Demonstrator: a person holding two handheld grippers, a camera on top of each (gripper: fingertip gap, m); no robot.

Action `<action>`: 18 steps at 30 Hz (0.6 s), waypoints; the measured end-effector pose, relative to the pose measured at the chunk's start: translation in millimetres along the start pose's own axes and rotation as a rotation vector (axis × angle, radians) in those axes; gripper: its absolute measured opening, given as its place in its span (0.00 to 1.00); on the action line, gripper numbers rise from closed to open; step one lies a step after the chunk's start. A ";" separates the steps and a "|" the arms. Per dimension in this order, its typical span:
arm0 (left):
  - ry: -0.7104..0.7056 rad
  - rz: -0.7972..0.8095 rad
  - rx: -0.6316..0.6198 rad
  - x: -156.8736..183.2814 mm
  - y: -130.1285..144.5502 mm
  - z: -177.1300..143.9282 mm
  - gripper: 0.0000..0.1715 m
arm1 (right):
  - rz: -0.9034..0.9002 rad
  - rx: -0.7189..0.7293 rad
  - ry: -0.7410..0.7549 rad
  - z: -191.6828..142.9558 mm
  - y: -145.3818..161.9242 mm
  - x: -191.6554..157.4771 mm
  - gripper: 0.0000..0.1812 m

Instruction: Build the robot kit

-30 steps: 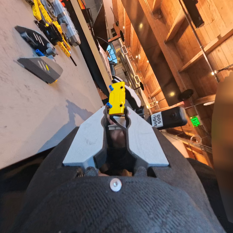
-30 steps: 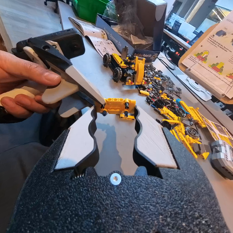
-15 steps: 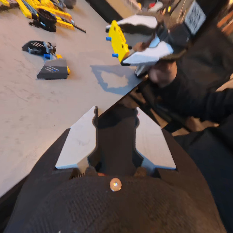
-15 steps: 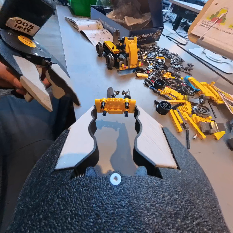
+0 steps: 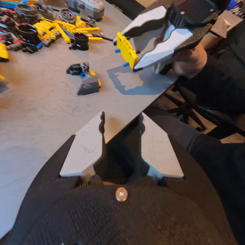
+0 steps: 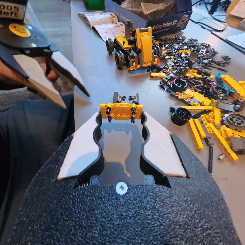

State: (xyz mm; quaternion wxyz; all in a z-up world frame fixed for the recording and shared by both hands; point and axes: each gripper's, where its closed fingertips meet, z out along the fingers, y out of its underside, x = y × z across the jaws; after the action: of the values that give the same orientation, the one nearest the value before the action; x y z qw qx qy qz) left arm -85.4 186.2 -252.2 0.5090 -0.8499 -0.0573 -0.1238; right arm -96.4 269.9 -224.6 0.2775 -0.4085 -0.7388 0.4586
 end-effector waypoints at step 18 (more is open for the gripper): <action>-0.090 0.343 -0.399 -49.0 -22.2 55.8 0.15 | 0.188 0.091 -0.094 -5.8 -11.2 15.9 0.33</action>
State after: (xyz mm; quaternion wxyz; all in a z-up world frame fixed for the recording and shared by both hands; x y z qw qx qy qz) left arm -129.1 247.2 -271.7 0.3420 -0.9353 0.0906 -0.0068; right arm -103.9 283.4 -211.4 0.2166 -0.4411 -0.6879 0.5341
